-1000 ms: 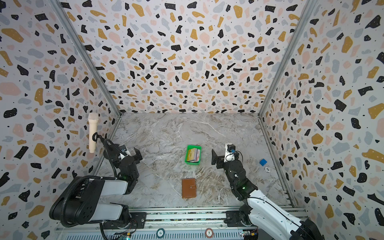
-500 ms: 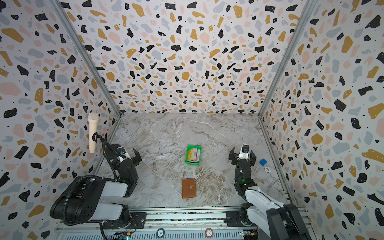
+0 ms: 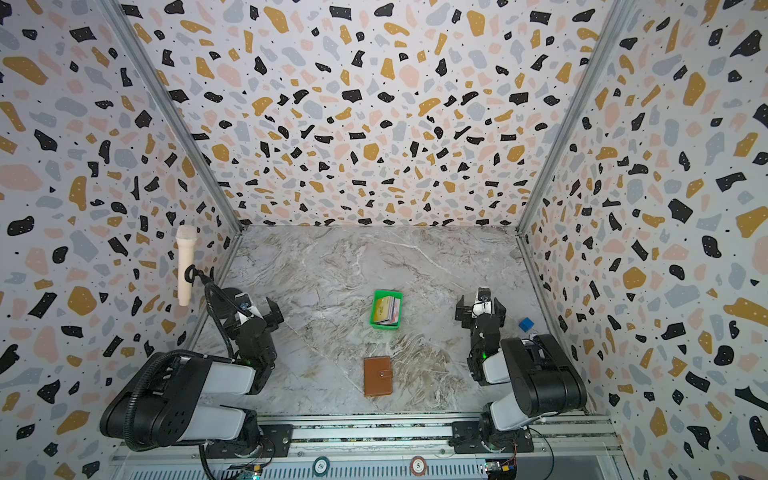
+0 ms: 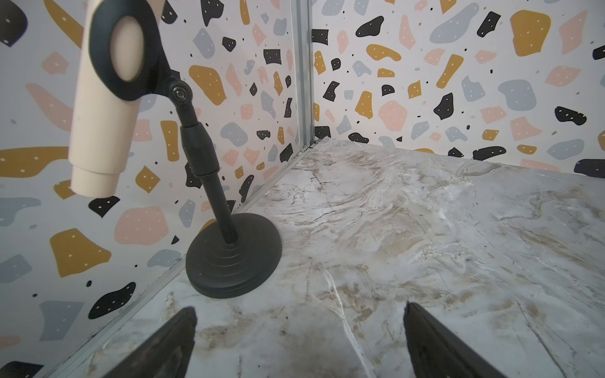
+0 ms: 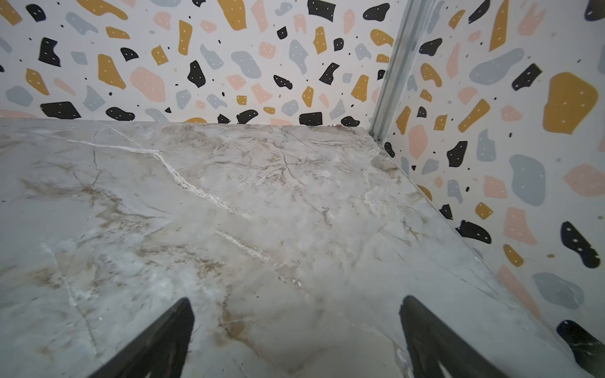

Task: Insert credit cards into a card holder
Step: Reset both arms

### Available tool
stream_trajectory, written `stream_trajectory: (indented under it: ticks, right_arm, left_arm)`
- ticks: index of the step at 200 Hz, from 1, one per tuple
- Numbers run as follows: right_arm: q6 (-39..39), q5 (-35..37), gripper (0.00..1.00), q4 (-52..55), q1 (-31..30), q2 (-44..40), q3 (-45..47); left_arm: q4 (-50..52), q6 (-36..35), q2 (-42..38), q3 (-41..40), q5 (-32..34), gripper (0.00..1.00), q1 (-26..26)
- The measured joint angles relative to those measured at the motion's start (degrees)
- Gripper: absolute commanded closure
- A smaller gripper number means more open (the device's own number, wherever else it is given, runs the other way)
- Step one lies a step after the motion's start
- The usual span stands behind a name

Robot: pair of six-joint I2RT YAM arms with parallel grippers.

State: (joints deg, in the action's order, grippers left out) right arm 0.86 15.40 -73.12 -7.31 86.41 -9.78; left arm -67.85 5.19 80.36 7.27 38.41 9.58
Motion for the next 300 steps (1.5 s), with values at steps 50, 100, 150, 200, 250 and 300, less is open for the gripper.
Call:
stream_trajectory:
  ticks: [50,100,150,200,250,300]
  right_arm:
    - [0.28,-1.31,0.01,0.70,0.61,-0.20,-0.50]
    - [0.31,-1.75,0.01,0.76,0.61,-0.20,-0.50]
    - [0.31,-1.88,0.01,0.76,0.61,-0.20,-0.50]
    - [0.31,-1.90,0.01,0.76,0.61,-0.20,-0.50]
    - [0.31,-1.90,0.01,0.76,0.61,-0.20,-0.50]
    - [0.31,-1.92,0.01,0.79,0.61,-0.20,-0.50]
  left_arm:
    - [0.02,0.00,0.00,0.00,0.00,0.00,0.00]
    - [0.00,-0.02,0.00,0.00,0.00,0.00,0.00]
    - [0.02,-0.02,0.00,0.00,0.00,0.00,0.00]
    - [0.00,-0.02,0.00,0.00,0.00,0.00,0.00]
    - [0.02,0.00,0.00,0.00,-0.02,0.00,0.00]
    - [20.31,-0.85,-16.68,10.14,1.22,0.00,3.87]
